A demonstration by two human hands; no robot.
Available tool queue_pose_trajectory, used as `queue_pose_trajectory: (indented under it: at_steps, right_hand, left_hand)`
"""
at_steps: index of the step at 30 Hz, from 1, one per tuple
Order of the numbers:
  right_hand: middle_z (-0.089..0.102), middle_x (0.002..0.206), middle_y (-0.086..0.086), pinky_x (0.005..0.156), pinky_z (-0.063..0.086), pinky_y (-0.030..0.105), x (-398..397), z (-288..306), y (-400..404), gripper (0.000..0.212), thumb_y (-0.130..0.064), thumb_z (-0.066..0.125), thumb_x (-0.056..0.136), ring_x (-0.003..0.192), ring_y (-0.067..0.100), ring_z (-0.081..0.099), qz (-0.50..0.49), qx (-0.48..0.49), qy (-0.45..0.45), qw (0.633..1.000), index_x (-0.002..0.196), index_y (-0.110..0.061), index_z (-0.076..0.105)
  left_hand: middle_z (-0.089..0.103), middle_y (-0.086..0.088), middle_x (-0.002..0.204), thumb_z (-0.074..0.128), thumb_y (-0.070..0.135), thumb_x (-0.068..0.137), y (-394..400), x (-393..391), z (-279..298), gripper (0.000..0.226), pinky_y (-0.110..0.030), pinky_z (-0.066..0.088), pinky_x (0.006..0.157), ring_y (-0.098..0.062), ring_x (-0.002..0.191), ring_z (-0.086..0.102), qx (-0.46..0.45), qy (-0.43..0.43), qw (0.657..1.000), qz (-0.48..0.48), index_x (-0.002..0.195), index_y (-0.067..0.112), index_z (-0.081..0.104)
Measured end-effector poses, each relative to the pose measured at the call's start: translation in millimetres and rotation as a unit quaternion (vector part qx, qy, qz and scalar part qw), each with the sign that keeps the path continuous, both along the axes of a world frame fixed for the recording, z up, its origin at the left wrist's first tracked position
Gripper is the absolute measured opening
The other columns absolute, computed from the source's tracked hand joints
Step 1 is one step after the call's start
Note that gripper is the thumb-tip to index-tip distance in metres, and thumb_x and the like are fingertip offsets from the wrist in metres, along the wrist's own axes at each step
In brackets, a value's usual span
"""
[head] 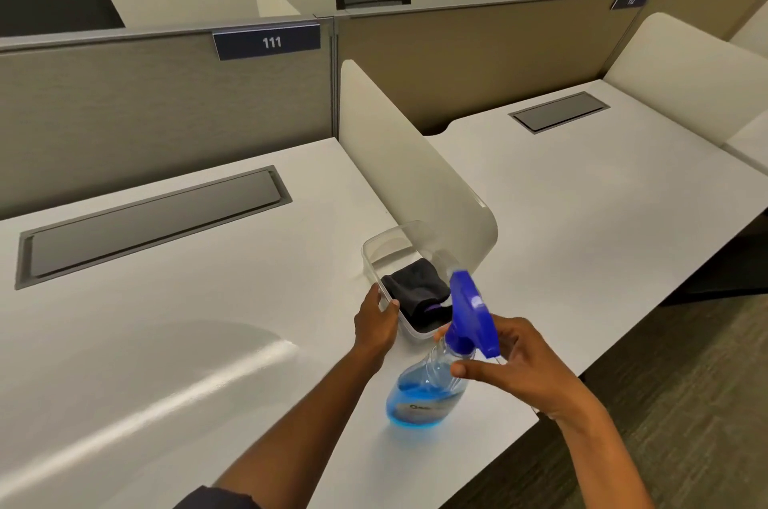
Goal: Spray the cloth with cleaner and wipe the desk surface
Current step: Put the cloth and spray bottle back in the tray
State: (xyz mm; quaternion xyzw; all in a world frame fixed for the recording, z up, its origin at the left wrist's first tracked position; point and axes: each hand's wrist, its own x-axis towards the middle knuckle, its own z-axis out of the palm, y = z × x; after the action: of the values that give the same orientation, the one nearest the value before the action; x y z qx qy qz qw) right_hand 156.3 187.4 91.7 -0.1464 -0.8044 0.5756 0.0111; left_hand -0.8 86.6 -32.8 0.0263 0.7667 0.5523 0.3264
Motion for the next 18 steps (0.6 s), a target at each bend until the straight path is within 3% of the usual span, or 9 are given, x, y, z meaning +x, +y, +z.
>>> queue_pose_trajectory:
  at_steps: [2, 6, 10, 12, 16, 18]
  right_hand:
    - [0.075, 0.102, -0.014, 0.080, 0.050, 0.009, -5.8, 17.4, 4.5, 0.036, -0.039, 0.081, 0.066, 0.104, 0.007, 0.067, -0.003, 0.000, 0.030, 1.000, 0.100, -0.044, 0.072]
    - [0.075, 0.106, -0.007, 0.085, 0.055, 0.020, -22.7, 56.3, 17.1, 0.034, -0.030, 0.078, 0.070, 0.106, 0.015, 0.068, -0.008, -0.002, 0.099, 0.995, 0.102, -0.036, 0.073]
    - [0.076, 0.106, -0.007, 0.081, 0.053, 0.016, -48.4, 86.0, 26.2, 0.031, -0.033, 0.075, 0.073, 0.106, 0.015, 0.068, -0.014, 0.013, 0.151, 0.988, 0.104, -0.034, 0.072]
    - [0.076, 0.105, -0.005, 0.084, 0.054, 0.017, -63.6, 91.1, 31.0, 0.033, -0.032, 0.072, 0.073, 0.107, 0.017, 0.067, -0.015, 0.026, 0.160, 0.987, 0.106, -0.030, 0.068]
    - [0.071, 0.111, 0.005, 0.091, 0.054, 0.023, -97.0, 82.7, 40.7, 0.036, -0.028, 0.067, 0.076, 0.108, 0.021, 0.066, -0.023, 0.067, 0.157, 0.985, 0.111, -0.024, 0.061]
    - [0.068, 0.114, 0.004, 0.089, 0.053, 0.018, -112.8, 73.2, 45.2, 0.034, -0.024, 0.065, 0.080, 0.107, 0.021, 0.065, -0.022, 0.076, 0.150, 0.985, 0.114, -0.022, 0.059]
  left_hand:
    - [0.034, -0.008, 0.156, 0.048, 0.028, 0.098, -0.9, -0.3, 1.8, 0.056, -0.044, 0.035, 0.115, -0.029, 0.141, 0.036, 0.002, 0.000, 1.000, -0.004, 0.149, 0.017, 0.028]
    - [0.042, -0.008, 0.151, 0.050, 0.026, 0.098, -3.2, -0.4, 3.3, 0.051, -0.040, 0.040, 0.111, -0.027, 0.135, 0.044, 0.011, 0.008, 1.000, -0.011, 0.146, 0.017, 0.034]
    - [0.047, -0.006, 0.147, 0.055, 0.030, 0.095, -4.0, -1.8, 4.3, 0.048, -0.036, 0.044, 0.103, -0.025, 0.130, 0.049, 0.021, 0.004, 0.999, -0.033, 0.140, 0.021, 0.040]
    - [0.047, -0.005, 0.148, 0.054, 0.031, 0.096, -3.9, -2.3, 4.4, 0.043, -0.036, 0.045, 0.102, -0.023, 0.130, 0.049, 0.031, 0.010, 0.999, -0.029, 0.137, 0.025, 0.043]
    - [0.034, -0.005, 0.156, 0.047, 0.027, 0.099, -1.8, -3.9, 2.9, 0.053, -0.041, 0.035, 0.112, -0.026, 0.141, 0.036, 0.004, 0.001, 1.000, -0.021, 0.148, 0.020, 0.029]
    - [0.037, -0.005, 0.154, 0.047, 0.027, 0.099, 0.3, -5.4, 2.3, 0.052, -0.039, 0.037, 0.111, -0.025, 0.139, 0.039, -0.013, 0.004, 1.000, -0.019, 0.147, 0.020, 0.031]
